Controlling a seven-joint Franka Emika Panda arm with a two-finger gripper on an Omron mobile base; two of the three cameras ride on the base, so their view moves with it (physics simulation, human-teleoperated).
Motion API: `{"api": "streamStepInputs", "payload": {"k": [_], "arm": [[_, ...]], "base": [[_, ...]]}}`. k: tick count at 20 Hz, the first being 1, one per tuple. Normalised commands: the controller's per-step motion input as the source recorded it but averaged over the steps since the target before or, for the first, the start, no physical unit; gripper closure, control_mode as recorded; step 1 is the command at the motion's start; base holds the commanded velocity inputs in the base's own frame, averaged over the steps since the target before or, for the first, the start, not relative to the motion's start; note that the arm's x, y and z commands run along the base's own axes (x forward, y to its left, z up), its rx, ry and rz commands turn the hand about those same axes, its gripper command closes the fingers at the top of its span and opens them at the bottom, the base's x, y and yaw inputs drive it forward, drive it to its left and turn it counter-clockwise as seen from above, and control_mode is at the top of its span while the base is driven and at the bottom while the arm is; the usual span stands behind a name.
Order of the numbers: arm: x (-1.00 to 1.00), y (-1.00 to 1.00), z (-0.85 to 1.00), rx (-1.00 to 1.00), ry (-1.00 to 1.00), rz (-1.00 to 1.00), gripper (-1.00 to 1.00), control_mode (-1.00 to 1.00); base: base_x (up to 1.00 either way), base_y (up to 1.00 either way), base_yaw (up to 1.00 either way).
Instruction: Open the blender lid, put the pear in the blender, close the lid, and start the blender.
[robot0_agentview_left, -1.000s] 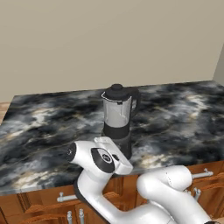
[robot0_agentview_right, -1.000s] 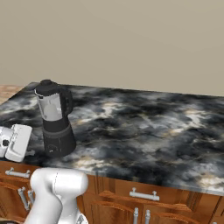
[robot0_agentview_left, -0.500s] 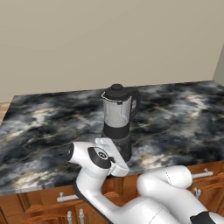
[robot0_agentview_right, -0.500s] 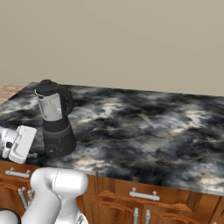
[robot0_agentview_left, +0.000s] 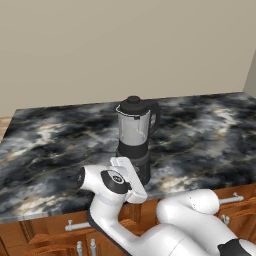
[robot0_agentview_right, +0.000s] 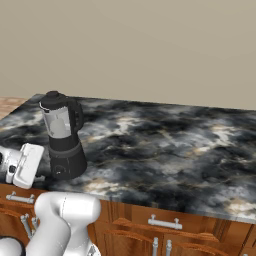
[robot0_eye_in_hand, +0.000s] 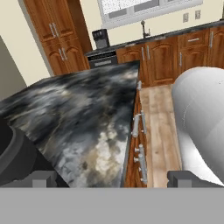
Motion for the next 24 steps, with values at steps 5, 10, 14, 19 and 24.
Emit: {"api": "streamStepInputs", "payload": {"k": [5, 10, 14, 19, 24], "arm": [[0.17, -0.01, -0.11, 0.0, -0.03, 0.0, -1.0, -1.0], [0.08, -0.04, -0.05, 0.0, -0.05, 0.0, -1.0, -1.0], [0.01, -0.07, -0.02, 0.0, -0.08, 0.0, -1.0, -1.0], [0.13, -0.01, -0.13, 0.0, -0.04, 0.0, -1.0, -1.0], [0.2, 0.0, -0.18, 0.0, -0.02, 0.0, -1.0, -1.0]], "base": [[0.0, 0.0, 0.0], [0.0, 0.0, 0.0], [0.0, 0.0, 0.0], [0.0, 0.0, 0.0], [0.0, 0.0, 0.0]]}}
